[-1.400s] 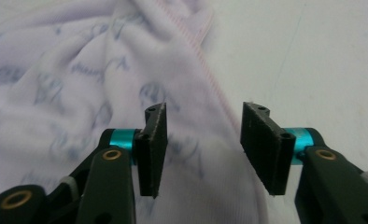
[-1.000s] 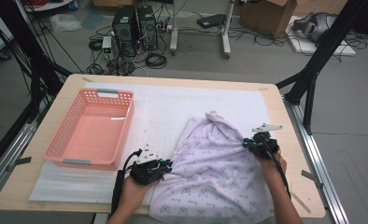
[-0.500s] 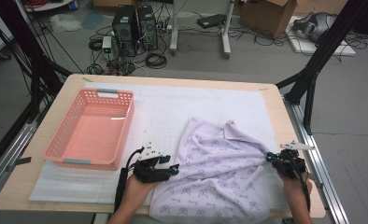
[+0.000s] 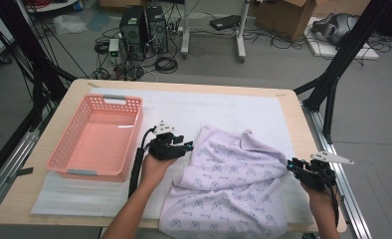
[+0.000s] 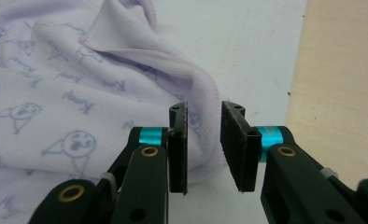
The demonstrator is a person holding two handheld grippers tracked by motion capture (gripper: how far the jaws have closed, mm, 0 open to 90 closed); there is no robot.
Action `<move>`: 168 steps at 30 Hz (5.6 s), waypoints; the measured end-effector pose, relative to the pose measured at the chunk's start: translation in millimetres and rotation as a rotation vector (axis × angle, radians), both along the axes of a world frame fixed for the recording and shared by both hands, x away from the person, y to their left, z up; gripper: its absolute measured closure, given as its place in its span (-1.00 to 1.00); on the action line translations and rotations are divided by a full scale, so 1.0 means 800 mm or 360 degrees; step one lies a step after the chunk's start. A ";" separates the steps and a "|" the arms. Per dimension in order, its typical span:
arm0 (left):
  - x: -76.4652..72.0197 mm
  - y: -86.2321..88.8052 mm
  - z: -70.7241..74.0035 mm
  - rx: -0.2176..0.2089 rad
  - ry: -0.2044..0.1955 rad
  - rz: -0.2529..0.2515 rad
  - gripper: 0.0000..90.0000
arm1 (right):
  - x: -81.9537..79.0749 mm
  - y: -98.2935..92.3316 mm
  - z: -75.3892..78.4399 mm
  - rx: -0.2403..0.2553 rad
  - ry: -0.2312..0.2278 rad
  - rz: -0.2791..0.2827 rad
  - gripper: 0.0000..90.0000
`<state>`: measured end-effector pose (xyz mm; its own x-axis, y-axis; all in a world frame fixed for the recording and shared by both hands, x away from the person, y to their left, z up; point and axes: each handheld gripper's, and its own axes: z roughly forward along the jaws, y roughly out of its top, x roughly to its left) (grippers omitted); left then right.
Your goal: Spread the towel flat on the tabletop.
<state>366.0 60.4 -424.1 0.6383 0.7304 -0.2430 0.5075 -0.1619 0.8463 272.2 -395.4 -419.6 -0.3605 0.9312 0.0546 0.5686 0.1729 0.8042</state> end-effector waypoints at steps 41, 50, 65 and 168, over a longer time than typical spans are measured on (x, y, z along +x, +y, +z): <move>0.026 -0.022 0.000 0.0325 -0.0067 0.0305 0.87 | 0.007 0.014 -0.001 0.0058 -0.0022 0.0127 0.54; 0.014 0.007 -0.010 0.0249 -0.0071 0.0296 0.60 | 0.033 0.047 0.000 0.0000 -0.0030 0.0251 0.44; 0.006 0.029 -0.026 0.0144 -0.0025 0.0263 0.31 | 0.153 0.166 -0.004 -0.0156 0.0002 0.0747 0.50; 0.026 0.014 -0.019 0.0074 0.0011 0.0309 0.16 | 0.138 0.079 -0.031 -0.0069 0.0017 0.0092 0.62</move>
